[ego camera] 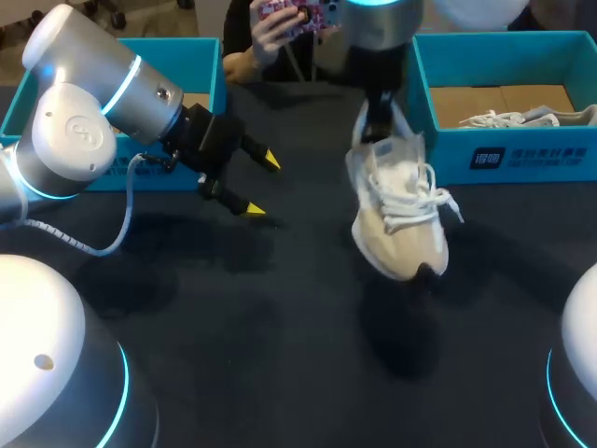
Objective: Take the shoe out of the shoebox, open the shoe tongue, remove and reinsert the insole, then place the shoe into the shoebox
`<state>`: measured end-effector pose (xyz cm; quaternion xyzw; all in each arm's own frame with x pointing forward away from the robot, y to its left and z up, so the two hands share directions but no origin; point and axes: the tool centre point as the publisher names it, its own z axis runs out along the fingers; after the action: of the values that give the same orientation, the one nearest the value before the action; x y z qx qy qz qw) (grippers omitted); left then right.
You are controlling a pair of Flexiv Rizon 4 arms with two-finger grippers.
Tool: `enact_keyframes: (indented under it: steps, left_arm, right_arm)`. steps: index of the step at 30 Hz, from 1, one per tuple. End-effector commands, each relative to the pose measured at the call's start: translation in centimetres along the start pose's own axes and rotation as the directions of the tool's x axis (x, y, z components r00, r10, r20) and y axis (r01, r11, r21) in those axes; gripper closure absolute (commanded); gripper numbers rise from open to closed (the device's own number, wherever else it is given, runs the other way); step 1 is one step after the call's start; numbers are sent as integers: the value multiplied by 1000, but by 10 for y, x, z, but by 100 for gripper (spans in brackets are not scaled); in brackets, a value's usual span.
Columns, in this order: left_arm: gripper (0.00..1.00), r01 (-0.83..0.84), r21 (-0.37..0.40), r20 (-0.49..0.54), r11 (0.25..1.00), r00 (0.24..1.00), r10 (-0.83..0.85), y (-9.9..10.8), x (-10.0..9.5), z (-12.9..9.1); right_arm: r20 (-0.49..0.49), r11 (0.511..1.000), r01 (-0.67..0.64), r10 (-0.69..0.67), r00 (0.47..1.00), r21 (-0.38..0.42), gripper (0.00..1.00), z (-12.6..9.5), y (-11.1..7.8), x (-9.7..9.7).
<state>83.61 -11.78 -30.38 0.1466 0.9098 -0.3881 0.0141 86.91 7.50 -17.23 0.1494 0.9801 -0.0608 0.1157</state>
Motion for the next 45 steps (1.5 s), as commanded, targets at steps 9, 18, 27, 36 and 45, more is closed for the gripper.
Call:
enact_keyframes:
  steps: [9,18,27,36,45]
  left_arm:
    - [0,0,-3,0,1000,1000,0,0,0,0]
    - [0,0,-3,0,1000,1000,0,0,0,0]
    - [0,0,-3,0,1000,1000,0,0,0,0]
    - [0,0,-3,0,1000,1000,0,0,0,0]
    - [0,0,-3,0,1000,1000,0,0,0,0]
  right_arm:
    - [-5,999,-1,1,1000,47,100,-16,-3,-9]
    - [-5,999,-1,1,1000,47,100,-16,-3,-9]
    - [14,999,37,-37,999,19,100,-1,-24,-68]
    - [30,999,54,-54,998,-6,100,17,-71,-136]
    - [1,998,-35,35,999,58,100,43,-125,-197]
